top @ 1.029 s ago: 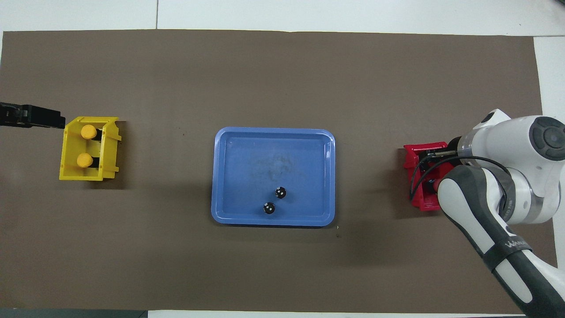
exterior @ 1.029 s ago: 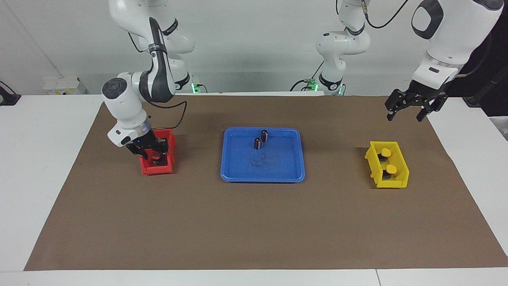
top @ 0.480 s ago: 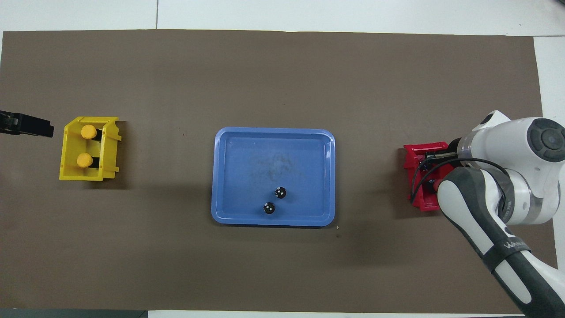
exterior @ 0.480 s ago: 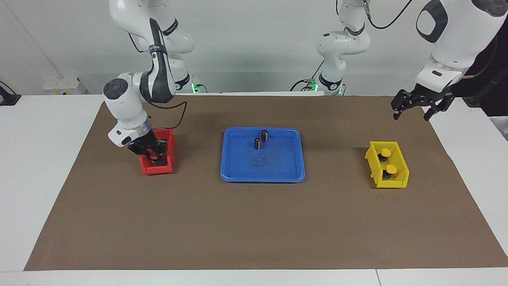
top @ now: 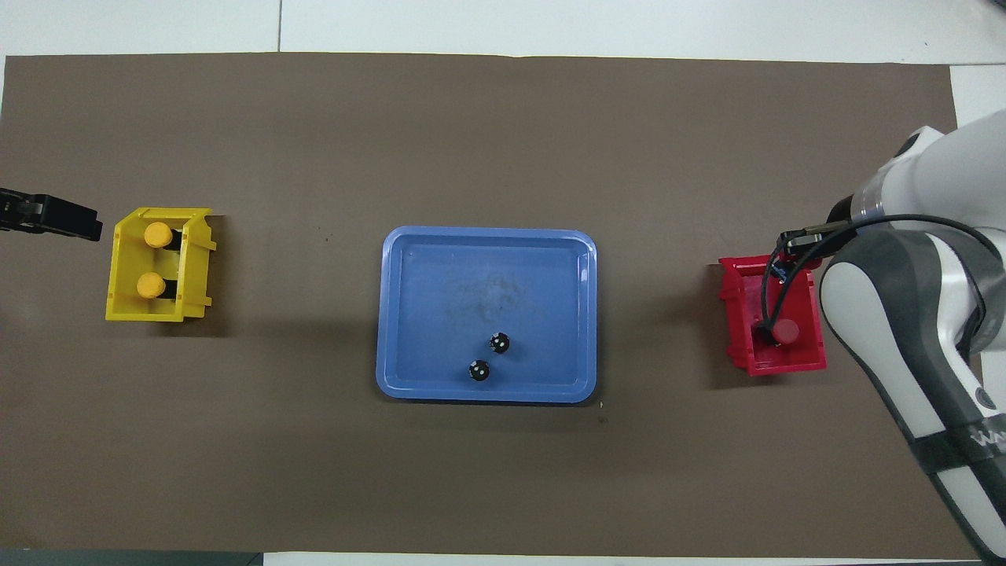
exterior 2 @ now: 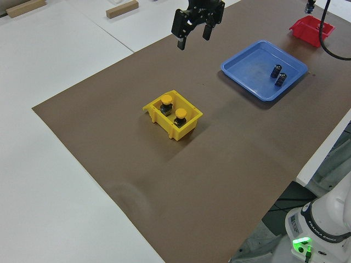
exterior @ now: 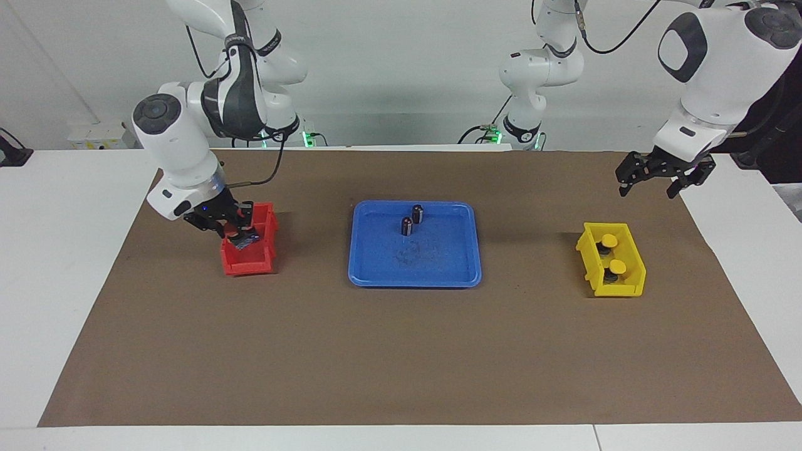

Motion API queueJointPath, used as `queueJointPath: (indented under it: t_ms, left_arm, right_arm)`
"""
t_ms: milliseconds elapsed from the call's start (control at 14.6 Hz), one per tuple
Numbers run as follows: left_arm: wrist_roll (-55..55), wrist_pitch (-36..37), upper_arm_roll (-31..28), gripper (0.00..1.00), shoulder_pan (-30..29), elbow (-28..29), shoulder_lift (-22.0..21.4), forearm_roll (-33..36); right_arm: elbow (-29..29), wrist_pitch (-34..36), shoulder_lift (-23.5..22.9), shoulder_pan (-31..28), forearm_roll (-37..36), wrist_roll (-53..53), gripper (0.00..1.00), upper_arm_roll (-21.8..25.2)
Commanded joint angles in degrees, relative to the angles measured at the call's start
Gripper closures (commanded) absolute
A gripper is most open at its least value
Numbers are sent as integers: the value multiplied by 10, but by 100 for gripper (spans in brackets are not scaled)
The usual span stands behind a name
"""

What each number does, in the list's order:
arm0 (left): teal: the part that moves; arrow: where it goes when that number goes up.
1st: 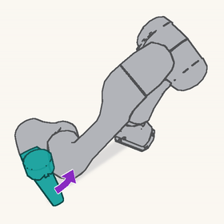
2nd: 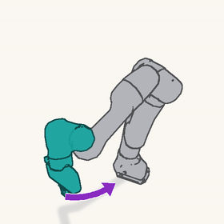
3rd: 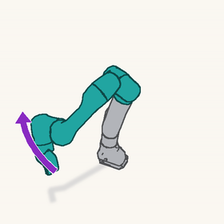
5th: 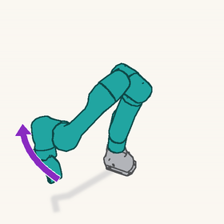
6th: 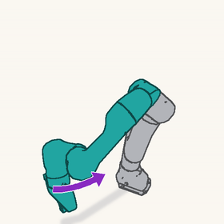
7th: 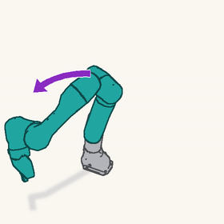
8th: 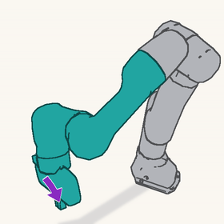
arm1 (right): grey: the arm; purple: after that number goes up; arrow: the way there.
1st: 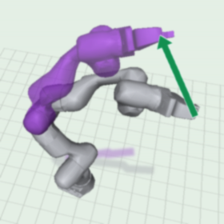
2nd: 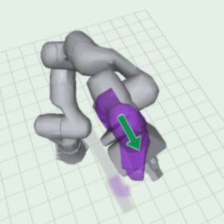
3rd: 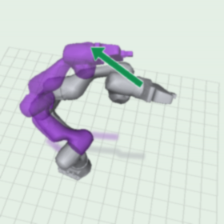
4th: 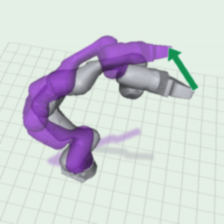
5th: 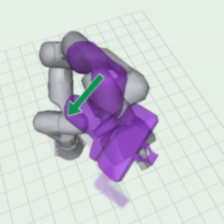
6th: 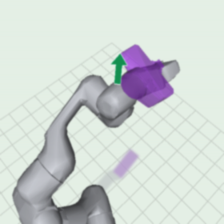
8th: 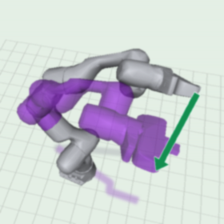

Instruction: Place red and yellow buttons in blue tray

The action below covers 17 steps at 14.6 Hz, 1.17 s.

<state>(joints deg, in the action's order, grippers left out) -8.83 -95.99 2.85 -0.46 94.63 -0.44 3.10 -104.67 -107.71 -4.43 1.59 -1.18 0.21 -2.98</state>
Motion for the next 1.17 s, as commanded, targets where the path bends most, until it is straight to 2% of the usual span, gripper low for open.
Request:
queueJointPath:
  t_ms: [0, 137, 206, 343, 480, 549, 686, 1098]
  left_arm:
    - [12, -6, 0, 0, -2, 19, -13, 8]
    - [11, -59, -1, 0, -6, 37, 9, 8]
    - [11, -74, -1, 0, -8, 37, 44, 9]
    - [10, -133, -1, 1, -12, 42, 85, 9]
    - [6, -170, 0, 22, -29, 58, 108, 8]
    - [6, -189, 0, 29, -31, 69, 111, 5]
    - [6, -217, 0, 32, -42, 81, 121, -21]
    - [6, -285, -1, 32, -44, 142, 128, -46]
  right_arm:
    - [96, 7, -67, 83, 1, 134, 74, -7]
    - [95, -46, -84, 151, 4, 244, 75, -7]
    - [102, -53, -101, 175, 0, 280, 75, -7]
    - [132, -76, -162, 233, -10, 364, 75, -6]
    - [161, -89, -210, 261, -31, 415, 75, -7]
    - [160, -106, -215, 264, -30, 428, 75, -7]
    - [156, -116, -221, 286, -31, 436, 75, -7]
    - [136, -135, -229, 307, -32, 454, 72, -7]
